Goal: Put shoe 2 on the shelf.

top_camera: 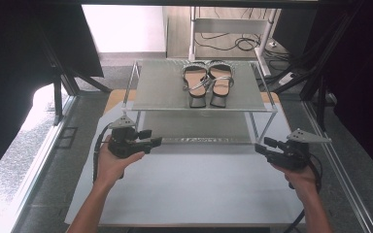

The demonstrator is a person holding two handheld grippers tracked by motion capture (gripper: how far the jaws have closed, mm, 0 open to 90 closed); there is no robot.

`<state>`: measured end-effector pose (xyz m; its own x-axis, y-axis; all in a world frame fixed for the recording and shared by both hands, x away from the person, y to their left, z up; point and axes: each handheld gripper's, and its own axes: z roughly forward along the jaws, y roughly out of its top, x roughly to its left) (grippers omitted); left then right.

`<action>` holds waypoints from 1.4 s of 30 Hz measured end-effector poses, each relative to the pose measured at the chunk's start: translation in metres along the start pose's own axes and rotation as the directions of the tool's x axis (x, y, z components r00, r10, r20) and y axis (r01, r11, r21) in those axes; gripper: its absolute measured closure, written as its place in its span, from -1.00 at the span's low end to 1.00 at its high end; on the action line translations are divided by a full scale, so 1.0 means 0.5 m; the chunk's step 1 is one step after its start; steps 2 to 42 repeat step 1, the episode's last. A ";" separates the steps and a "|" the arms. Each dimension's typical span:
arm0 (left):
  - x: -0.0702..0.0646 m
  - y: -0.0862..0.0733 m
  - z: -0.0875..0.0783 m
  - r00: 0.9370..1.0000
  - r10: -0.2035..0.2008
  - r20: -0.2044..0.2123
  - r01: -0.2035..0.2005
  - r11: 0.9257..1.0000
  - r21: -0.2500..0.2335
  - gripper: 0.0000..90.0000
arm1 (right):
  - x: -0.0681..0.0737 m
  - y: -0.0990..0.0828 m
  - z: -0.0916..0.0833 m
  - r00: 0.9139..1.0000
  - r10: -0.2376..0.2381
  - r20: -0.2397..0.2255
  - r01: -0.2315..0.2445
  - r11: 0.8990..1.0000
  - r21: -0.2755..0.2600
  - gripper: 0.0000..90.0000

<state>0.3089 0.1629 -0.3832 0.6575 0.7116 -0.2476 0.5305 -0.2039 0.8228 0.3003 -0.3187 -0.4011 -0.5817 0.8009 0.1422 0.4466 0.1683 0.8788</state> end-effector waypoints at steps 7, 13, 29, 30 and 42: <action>-0.001 -0.004 -0.002 1.000 0.000 0.006 0.000 1.000 0.003 -0.04 | 0.000 -0.001 -0.003 1.000 0.003 0.004 -0.003 1.000 -0.008 0.01; -0.001 -0.004 -0.002 1.000 0.000 0.006 0.000 1.000 0.003 -0.04 | 0.000 -0.001 -0.003 1.000 0.003 0.004 -0.003 1.000 -0.008 0.01; -0.001 -0.004 -0.002 1.000 0.000 0.006 0.000 1.000 0.003 -0.04 | 0.000 -0.001 -0.003 1.000 0.003 0.004 -0.003 1.000 -0.008 0.01; -0.001 -0.004 -0.002 1.000 0.000 0.006 0.000 1.000 0.003 -0.04 | 0.000 -0.001 -0.003 1.000 0.003 0.004 -0.003 1.000 -0.008 0.01; -0.001 -0.004 -0.002 1.000 0.000 0.006 0.000 1.000 0.003 -0.04 | 0.000 -0.001 -0.003 1.000 0.003 0.004 -0.003 1.000 -0.008 0.01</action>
